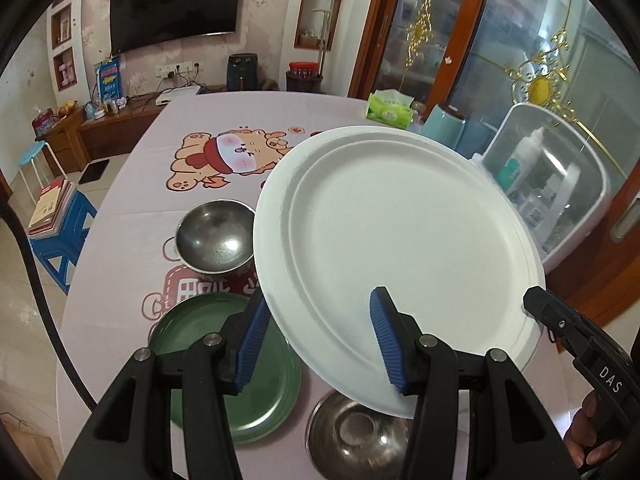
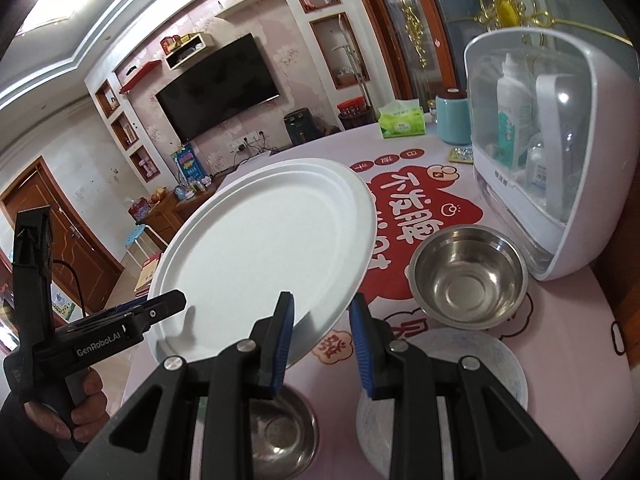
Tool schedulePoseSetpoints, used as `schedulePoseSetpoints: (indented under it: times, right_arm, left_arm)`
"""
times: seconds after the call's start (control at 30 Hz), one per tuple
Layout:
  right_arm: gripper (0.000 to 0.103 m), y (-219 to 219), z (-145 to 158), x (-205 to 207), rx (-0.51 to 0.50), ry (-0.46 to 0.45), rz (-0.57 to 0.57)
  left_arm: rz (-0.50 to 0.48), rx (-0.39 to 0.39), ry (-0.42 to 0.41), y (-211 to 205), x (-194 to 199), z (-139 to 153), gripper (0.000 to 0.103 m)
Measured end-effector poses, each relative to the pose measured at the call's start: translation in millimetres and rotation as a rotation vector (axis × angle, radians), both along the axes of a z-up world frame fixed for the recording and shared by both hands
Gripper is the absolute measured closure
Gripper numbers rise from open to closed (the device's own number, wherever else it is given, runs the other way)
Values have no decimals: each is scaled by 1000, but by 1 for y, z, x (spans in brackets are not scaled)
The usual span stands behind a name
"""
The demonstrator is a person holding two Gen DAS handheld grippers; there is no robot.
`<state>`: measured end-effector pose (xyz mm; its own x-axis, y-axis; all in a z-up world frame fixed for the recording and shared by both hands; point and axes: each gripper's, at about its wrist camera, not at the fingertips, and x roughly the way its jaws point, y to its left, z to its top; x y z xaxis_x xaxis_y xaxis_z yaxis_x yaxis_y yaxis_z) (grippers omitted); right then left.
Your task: Organize plates and bowls
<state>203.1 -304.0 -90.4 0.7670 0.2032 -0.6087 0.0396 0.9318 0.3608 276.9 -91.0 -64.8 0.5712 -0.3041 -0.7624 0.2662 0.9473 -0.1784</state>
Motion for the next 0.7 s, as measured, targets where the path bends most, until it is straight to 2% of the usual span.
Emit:
schedulePoseSetpoints:
  times: [0.37, 0.7]
  right_arm:
    - [75, 20, 25, -58, -43, -47, 1]
    - [75, 42, 21, -117, -56, -23, -23]
  left_arm:
    - [-18, -43, -53, 23, -66, 25, 54]
    - [-62, -51, -61, 41, -120, 31, 52]
